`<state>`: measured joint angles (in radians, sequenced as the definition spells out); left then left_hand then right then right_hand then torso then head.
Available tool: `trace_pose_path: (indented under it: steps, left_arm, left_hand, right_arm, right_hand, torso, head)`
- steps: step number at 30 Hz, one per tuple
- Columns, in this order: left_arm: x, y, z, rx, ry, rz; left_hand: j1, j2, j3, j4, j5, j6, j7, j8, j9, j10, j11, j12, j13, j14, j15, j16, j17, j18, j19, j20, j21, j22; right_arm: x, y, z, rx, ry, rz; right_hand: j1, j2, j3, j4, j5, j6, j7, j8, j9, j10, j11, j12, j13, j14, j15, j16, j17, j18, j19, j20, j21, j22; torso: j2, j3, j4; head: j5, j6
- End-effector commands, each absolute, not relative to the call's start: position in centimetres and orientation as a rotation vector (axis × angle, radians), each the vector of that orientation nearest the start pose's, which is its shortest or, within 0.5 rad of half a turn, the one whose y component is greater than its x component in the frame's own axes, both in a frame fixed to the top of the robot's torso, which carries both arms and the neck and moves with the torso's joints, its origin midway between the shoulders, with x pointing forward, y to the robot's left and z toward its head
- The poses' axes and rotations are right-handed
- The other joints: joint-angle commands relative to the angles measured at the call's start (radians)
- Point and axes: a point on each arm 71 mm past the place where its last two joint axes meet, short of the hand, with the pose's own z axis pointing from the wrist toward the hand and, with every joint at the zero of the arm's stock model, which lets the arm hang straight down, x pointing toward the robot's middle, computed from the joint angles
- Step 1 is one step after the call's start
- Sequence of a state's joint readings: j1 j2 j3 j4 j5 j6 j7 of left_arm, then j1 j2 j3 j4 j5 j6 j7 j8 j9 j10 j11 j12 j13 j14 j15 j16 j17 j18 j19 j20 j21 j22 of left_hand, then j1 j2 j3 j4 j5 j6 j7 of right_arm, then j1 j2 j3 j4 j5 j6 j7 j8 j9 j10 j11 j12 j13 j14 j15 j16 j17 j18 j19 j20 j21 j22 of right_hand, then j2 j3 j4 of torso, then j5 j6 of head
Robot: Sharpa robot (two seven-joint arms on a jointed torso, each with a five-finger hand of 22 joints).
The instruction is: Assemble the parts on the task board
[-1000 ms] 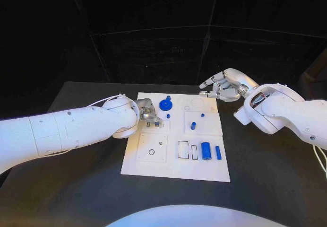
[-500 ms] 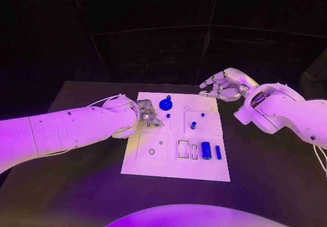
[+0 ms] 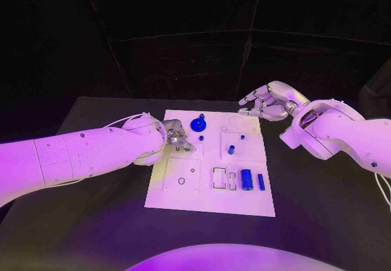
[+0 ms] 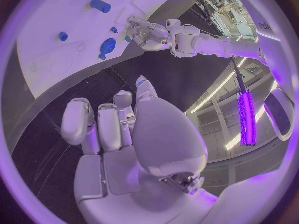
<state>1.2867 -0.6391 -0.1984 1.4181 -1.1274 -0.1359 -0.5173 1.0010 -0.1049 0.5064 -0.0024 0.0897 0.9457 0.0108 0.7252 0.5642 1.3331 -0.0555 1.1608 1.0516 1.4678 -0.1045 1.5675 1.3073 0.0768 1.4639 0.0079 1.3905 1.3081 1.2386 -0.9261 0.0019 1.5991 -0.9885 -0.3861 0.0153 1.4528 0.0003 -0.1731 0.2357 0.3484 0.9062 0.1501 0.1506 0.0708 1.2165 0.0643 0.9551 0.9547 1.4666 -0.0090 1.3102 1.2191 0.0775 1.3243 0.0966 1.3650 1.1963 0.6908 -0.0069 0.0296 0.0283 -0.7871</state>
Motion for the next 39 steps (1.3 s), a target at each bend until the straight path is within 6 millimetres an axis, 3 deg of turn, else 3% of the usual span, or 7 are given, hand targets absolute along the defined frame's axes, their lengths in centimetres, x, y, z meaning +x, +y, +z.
trace_pose_path:
  steps: [1, 17, 39]
  left_arm:
    - [49.3, 15.3, -23.2, -0.160, 2.147, -0.401]
    - [49.2, 16.1, -23.0, -0.203, 2.203, -0.418]
    - [50.2, 15.6, -22.8, -0.185, 2.218, -0.396]
  left_hand:
    - [0.017, 0.030, 0.024, -0.005, 0.006, 0.000, -0.004, -0.003, -0.003, 0.009, -0.003, 0.005, 0.002, 0.103, -0.008, 0.003, 0.263, -0.020, 0.006, -0.008, 0.004, 0.008]
    - [0.036, 0.050, 0.082, -0.025, 0.008, 0.000, -0.004, -0.001, -0.004, 0.016, -0.004, 0.011, 0.010, 0.103, -0.008, 0.003, 0.263, -0.021, 0.008, -0.009, 0.005, 0.012]
    - [0.023, 0.050, 0.092, -0.023, 0.005, 0.003, -0.003, 0.002, -0.003, 0.017, -0.002, 0.009, 0.008, 0.103, -0.007, 0.003, 0.263, -0.021, 0.008, -0.008, 0.005, 0.014]
  right_arm:
    - [48.4, -22.1, -14.0, 0.254, 1.589, 0.952]
    - [48.5, -22.0, -14.1, 0.254, 1.593, 0.952]
    - [48.5, -21.9, -14.1, 0.252, 1.593, 0.955]
  right_hand:
    - [-0.005, 0.006, -0.006, -0.001, 0.004, -0.006, 0.000, 0.006, -0.002, -0.005, -0.004, -0.007, -0.001, 0.029, -0.006, -0.007, -0.001, 0.008, -0.008, 0.000, -0.006, -0.001]
    - [-0.006, 0.006, -0.007, -0.001, 0.004, -0.006, 0.000, 0.006, -0.002, -0.004, -0.004, -0.006, -0.001, 0.029, -0.006, -0.007, -0.001, 0.008, -0.008, 0.000, -0.007, -0.002]
    - [-0.006, 0.006, -0.007, -0.001, 0.004, -0.006, 0.000, 0.006, -0.002, -0.004, -0.004, -0.006, -0.001, 0.029, -0.006, -0.007, -0.001, 0.008, -0.008, 0.000, -0.007, -0.002]
  torso:
    - [0.001, -0.0003, -0.0004]
    - [0.000, 0.0002, -0.0005]
    - [0.000, 0.0007, -0.0009]
  head:
    - [0.000, 0.000]
    - [0.000, -0.003]
    - [-0.004, -0.003]
